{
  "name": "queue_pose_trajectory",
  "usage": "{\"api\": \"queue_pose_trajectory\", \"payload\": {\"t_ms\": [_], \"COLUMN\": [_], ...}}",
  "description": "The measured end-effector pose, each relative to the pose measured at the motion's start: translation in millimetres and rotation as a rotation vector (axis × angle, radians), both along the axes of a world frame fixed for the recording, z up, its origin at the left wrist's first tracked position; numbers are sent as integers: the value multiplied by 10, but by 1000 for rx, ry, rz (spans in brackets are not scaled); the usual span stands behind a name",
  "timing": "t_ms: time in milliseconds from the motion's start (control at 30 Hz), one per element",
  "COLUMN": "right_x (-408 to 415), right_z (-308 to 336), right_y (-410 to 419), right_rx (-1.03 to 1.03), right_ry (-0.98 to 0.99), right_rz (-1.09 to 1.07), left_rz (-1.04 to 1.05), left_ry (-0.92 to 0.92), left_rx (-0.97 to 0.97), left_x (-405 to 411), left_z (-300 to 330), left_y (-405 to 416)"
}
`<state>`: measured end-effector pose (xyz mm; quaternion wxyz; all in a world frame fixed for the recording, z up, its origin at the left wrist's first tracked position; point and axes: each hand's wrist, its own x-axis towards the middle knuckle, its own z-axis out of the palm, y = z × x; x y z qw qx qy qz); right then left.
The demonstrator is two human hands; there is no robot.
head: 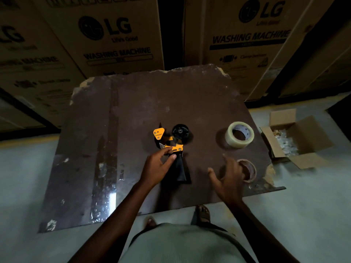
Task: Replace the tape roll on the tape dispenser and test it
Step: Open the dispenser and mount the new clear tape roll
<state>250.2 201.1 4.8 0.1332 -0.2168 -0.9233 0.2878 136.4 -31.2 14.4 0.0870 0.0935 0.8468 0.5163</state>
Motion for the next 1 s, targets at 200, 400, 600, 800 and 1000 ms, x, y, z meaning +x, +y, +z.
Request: {"api": "queue_pose_trajectory", "payload": {"t_ms": [200, 400, 600, 800, 1000], "right_x": [-349, -718, -1019, -1140, -1117], "right_z": [20, -26, -74, -140, -153], "right_y": [-548, -804, -822, -806, -856], "right_rx": [-251, -431, -1076, -1545, -1491], "right_ry": [-130, -367, -611, -765, -651], "right_rz": [139, 56, -27, 2, -7], "left_rz": [79, 169, 192, 185, 213], "left_ry": [-34, -77, -107, -106, -104], "left_rx": [25, 51, 70, 29, 11], "left_x": [46, 46, 11, -41, -111], "left_z": [-74, -157, -207, -217, -195], "left_y": [-189, -297, -302, -329, -366]}}
